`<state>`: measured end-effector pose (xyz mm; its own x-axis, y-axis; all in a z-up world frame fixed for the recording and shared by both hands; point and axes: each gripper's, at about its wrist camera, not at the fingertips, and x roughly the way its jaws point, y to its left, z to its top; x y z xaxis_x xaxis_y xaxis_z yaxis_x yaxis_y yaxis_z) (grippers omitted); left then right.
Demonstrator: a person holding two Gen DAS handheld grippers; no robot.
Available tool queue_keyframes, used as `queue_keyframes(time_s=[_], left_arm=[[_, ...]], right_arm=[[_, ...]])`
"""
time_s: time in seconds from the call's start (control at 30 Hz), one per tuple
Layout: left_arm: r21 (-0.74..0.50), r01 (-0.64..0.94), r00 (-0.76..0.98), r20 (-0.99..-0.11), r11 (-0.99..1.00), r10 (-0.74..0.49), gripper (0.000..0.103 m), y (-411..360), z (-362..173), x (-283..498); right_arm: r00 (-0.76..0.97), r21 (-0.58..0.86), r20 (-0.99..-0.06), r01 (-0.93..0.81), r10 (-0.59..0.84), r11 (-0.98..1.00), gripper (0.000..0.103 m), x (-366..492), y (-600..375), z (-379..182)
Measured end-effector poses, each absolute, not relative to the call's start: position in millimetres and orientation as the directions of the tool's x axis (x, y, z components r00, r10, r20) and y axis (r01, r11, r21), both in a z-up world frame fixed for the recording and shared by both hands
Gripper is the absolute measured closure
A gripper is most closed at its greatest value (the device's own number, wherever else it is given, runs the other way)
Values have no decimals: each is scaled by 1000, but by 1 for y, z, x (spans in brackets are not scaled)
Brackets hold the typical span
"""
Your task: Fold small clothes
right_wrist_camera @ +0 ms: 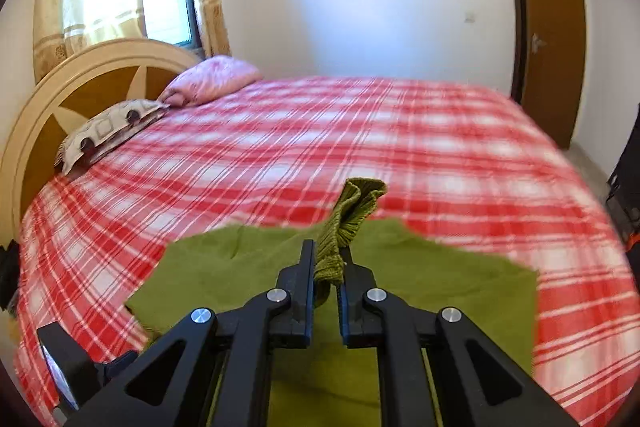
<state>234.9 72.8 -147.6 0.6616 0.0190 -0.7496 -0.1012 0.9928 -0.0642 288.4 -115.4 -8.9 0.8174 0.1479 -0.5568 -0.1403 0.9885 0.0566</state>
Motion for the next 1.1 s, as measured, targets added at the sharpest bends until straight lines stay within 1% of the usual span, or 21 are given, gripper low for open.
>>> queue_keyframes(time_s=[0.2, 0.27, 0.37, 0.5, 0.57, 0.67, 0.73, 0.8, 0.9, 0.93, 0.97, 1.0, 1.03, 1.07, 1.1], left_arm=[[-91, -109, 662, -749, 990, 4, 2, 76, -148, 235], [-94, -108, 659, -753, 990, 1, 2, 76, -148, 235], [-91, -113, 656, -754, 989, 6, 2, 76, -148, 237], [-90, -115, 655, -755, 989, 8, 1, 75, -148, 237], [-83, -115, 654, -756, 990, 13, 1, 75, -148, 238], [-83, -115, 654, -756, 990, 13, 1, 75, -149, 238], [-83, -115, 654, -756, 990, 13, 1, 75, -149, 238], [-83, -115, 654, -756, 990, 13, 1, 75, -149, 238], [-84, -115, 654, -756, 990, 12, 1, 75, -149, 238], [-83, -115, 654, -756, 990, 12, 1, 75, -149, 238], [-83, -115, 654, -756, 990, 13, 1, 75, -149, 238], [-82, -115, 654, -756, 990, 14, 1, 75, -148, 238], [-81, -115, 655, -756, 990, 14, 1, 75, -148, 238], [-81, -115, 655, -756, 990, 14, 1, 76, -148, 237], [-78, -119, 653, -757, 990, 19, 1, 76, -147, 237]], right_arm=[[855, 5, -517, -25, 24, 1000, 94, 278, -166, 0], [845, 21, -535, 13, 0, 1000, 94, 279, -188, -7], [819, -1, -572, 63, -52, 998, 94, 281, -211, -29], [770, 11, -636, 78, -53, 997, 94, 284, -231, -69], [747, 47, -665, 71, -21, 996, 94, 285, -238, -86], [696, 116, -718, 109, 8, 987, 94, 285, -255, -109], [659, 189, -750, 128, 59, 974, 93, 281, -270, -123], [668, 273, -734, 125, 122, 954, 93, 270, -284, -127], [674, 333, -726, 170, 137, 928, 92, 254, -303, -121], [682, 334, -723, 206, 110, 920, 92, 249, -310, -116], [695, 281, -719, 301, -8, 911, 92, 238, -320, -107], [710, 242, -698, 355, -92, 903, 92, 230, -324, -98], [731, 224, -670, 370, -133, 902, 93, 223, -325, -91], [760, 211, -635, 340, -136, 916, 93, 218, -322, -81], [771, 203, -626, 308, -119, 929, 93, 218, -317, -77]])
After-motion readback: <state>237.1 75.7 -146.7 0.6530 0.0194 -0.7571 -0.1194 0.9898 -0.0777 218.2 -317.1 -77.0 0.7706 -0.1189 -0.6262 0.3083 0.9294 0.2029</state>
